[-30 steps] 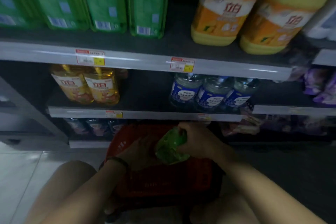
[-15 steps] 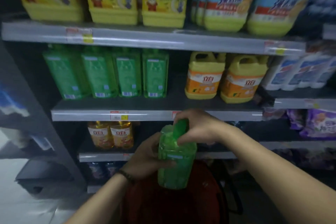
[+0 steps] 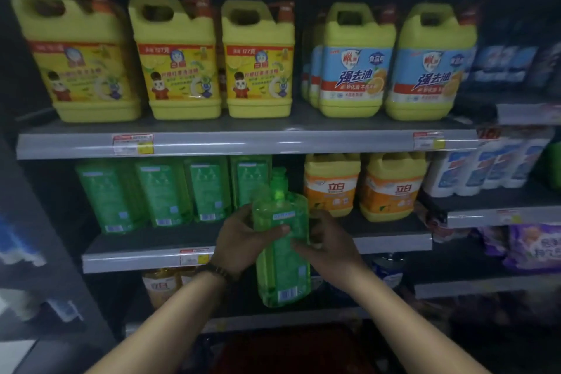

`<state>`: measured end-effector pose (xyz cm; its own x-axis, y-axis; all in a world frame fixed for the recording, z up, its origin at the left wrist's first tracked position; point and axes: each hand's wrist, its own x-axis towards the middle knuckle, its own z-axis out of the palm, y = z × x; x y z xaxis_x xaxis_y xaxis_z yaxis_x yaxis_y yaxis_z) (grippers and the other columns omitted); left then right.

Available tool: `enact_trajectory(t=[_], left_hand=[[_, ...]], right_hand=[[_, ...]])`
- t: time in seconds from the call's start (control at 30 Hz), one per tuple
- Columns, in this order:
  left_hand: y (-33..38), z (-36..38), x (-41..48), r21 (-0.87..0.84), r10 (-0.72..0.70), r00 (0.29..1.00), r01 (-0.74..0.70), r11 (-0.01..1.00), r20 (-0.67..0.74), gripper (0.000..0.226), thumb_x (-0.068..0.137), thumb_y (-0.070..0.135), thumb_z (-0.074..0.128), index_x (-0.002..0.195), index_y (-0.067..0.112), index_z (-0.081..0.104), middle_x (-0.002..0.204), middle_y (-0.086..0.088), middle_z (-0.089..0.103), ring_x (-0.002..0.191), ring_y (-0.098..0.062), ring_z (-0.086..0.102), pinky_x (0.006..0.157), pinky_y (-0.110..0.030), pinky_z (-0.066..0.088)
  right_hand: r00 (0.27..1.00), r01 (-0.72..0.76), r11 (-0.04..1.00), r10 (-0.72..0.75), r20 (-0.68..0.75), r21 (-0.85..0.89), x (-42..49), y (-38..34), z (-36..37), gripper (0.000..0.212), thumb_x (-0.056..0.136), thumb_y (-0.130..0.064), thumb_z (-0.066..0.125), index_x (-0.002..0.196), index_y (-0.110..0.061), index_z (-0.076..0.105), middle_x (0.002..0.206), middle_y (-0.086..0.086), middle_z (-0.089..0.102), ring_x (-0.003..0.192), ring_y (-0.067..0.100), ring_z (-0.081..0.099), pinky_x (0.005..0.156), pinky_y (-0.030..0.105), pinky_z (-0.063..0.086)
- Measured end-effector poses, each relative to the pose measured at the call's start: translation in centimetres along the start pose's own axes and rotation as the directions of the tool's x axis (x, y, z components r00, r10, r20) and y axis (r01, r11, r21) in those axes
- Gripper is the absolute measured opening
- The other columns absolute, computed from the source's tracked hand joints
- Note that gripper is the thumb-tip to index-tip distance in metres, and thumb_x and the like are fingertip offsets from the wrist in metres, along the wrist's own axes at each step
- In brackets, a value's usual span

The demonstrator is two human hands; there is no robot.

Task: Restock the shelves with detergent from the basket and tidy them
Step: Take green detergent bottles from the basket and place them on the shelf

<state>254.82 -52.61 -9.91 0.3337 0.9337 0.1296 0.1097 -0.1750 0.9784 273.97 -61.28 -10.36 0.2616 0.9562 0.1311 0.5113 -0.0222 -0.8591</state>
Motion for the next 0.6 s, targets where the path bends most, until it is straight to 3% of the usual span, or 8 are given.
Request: enact_trajectory(t=[0.07, 0.17, 0.33, 0.4, 0.5, 0.6], left_hand=[[0.7, 0.4, 1.3, 0.041, -0.036, 0.999, 0.037, 0.998, -0.038, 0.047, 0.065, 0.045, 0.098, 0.104, 0.025, 0.081, 0.097, 0.006, 0.083, 0.092, -0.017, 0.081, 0.091, -0.053, 0.063], [1.9, 1.0, 3.0, 0.025, -0.093, 0.991, 0.096, 0.995, -0.099, 0.046, 0.063, 0.050, 0.099, 0.098, 0.024, 0.083, 0.090, 0.006, 0.083, 0.085, -0.016, 0.081, 0.087, -0.050, 0.065], [3.9, 1.3, 5.4, 0.109, -0.043, 0.984, 0.062, 0.992, -0.171, 0.047, 0.063, 0.054, 0.097, 0.096, 0.025, 0.082, 0.088, 0.012, 0.082, 0.084, -0.008, 0.080, 0.086, -0.037, 0.065], [4.5, 1.5, 6.5, 0.188, -0.018, 0.981, 0.055, 0.981, -0.191, 0.052, 0.060, 0.063, 0.095, 0.093, 0.025, 0.081, 0.086, 0.013, 0.082, 0.084, -0.008, 0.079, 0.083, -0.033, 0.064], [4.6, 2.4, 7.9, 0.310, 0.058, 0.967, 0.023, 0.951, -0.250, 0.068, 0.050, 0.077, 0.088, 0.094, 0.027, 0.078, 0.088, 0.015, 0.080, 0.086, -0.008, 0.076, 0.082, -0.031, 0.062], [4.0, 3.6, 8.2, 0.291, 0.110, 0.946, -0.017, 0.957, -0.306, 0.060, 0.060, 0.058, 0.096, 0.101, 0.028, 0.065, 0.097, 0.013, 0.074, 0.091, -0.011, 0.071, 0.083, -0.027, 0.054]], right_hand=[[0.999, 0.016, 0.999, -0.017, 0.046, 0.031, 0.1, 0.4, 0.9, 0.066, 0.085, -0.047, 0.083, 0.140, -0.045, 0.046, 0.124, -0.019, 0.067, 0.112, 0.001, 0.068, 0.083, 0.020, 0.059], [0.994, 0.102, 0.993, -0.103, -0.018, -0.057, 0.5, 0.7, 2.4, 0.091, 0.077, -0.056, 0.083, 0.151, -0.053, 0.030, 0.144, -0.017, 0.049, 0.133, 0.003, 0.050, 0.104, 0.032, 0.052], [0.995, 0.047, 0.984, -0.062, -0.084, -0.172, 2.3, 0.0, 4.1, 0.139, 0.061, -0.076, 0.079, 0.166, -0.038, -0.004, 0.147, -0.003, 0.030, 0.141, 0.026, 0.042, 0.108, 0.049, 0.051], [0.993, 0.019, 0.985, -0.039, -0.115, -0.172, 3.6, -0.1, 4.4, 0.143, 0.061, -0.076, 0.078, 0.166, -0.034, -0.009, 0.155, 0.001, 0.026, 0.146, 0.032, 0.038, 0.113, 0.051, 0.048], [0.987, -0.005, 0.986, -0.021, -0.160, -0.164, 5.8, 0.0, 4.4, 0.142, 0.068, -0.054, 0.087, 0.167, -0.025, -0.009, 0.156, 0.006, 0.027, 0.144, 0.031, 0.039, 0.115, 0.044, 0.045], [0.986, 0.008, 0.987, -0.034, -0.163, -0.162, 7.3, 0.9, 4.4, 0.138, 0.068, -0.045, 0.087, 0.167, -0.026, -0.007, 0.152, 0.006, 0.036, 0.137, 0.028, 0.048, 0.107, 0.042, 0.051]])
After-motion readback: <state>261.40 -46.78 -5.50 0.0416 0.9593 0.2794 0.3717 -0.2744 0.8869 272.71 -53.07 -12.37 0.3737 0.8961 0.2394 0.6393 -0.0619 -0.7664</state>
